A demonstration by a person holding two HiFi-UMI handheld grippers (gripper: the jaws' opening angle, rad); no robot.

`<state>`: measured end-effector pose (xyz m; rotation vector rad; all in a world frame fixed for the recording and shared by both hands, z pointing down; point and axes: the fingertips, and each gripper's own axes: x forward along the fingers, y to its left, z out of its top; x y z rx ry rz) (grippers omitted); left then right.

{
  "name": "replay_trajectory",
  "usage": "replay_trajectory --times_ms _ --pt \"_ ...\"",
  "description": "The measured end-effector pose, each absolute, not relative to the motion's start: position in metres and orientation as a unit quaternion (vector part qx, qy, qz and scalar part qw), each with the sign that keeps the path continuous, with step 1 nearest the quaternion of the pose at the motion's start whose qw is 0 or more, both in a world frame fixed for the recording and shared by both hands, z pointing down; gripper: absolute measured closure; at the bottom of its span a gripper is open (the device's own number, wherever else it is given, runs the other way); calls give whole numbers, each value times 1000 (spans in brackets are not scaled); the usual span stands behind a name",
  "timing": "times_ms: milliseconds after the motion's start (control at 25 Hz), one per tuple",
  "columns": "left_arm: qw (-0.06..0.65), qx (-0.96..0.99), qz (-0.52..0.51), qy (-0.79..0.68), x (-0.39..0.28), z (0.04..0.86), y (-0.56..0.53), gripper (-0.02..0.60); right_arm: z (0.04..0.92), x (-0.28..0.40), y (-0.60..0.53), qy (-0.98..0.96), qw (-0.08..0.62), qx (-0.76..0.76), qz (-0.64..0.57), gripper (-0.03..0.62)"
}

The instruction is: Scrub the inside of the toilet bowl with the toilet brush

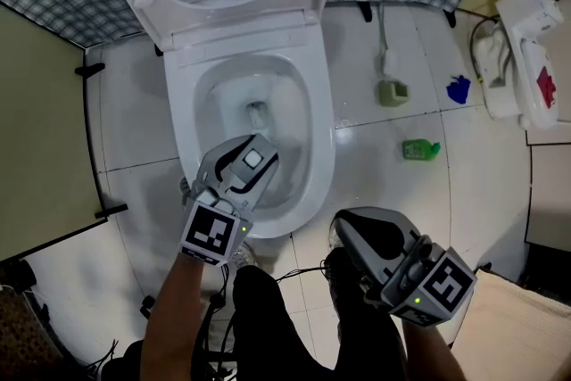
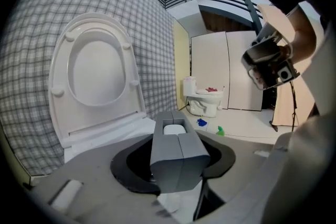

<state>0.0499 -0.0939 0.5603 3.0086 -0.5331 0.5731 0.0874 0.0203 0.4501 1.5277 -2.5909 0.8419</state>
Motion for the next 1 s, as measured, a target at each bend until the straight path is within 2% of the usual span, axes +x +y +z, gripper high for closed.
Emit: replay_trajectory --times_ms 400,640,840,1000 --pt "30 967 219 -127 -3 507 -28 393 443 73 14 -839 6 476 263 594" --pt "43 966 209 -148 13 532 -54 393 447 72 16 -836 8 477 269 594" --pt "15 965 219 -141 40 563 -89 394 451 82 18 -830 12 488 269 594" --pt "25 962 221 -158 55 592 -122 393 455 92 21 -824 11 497 272 594"
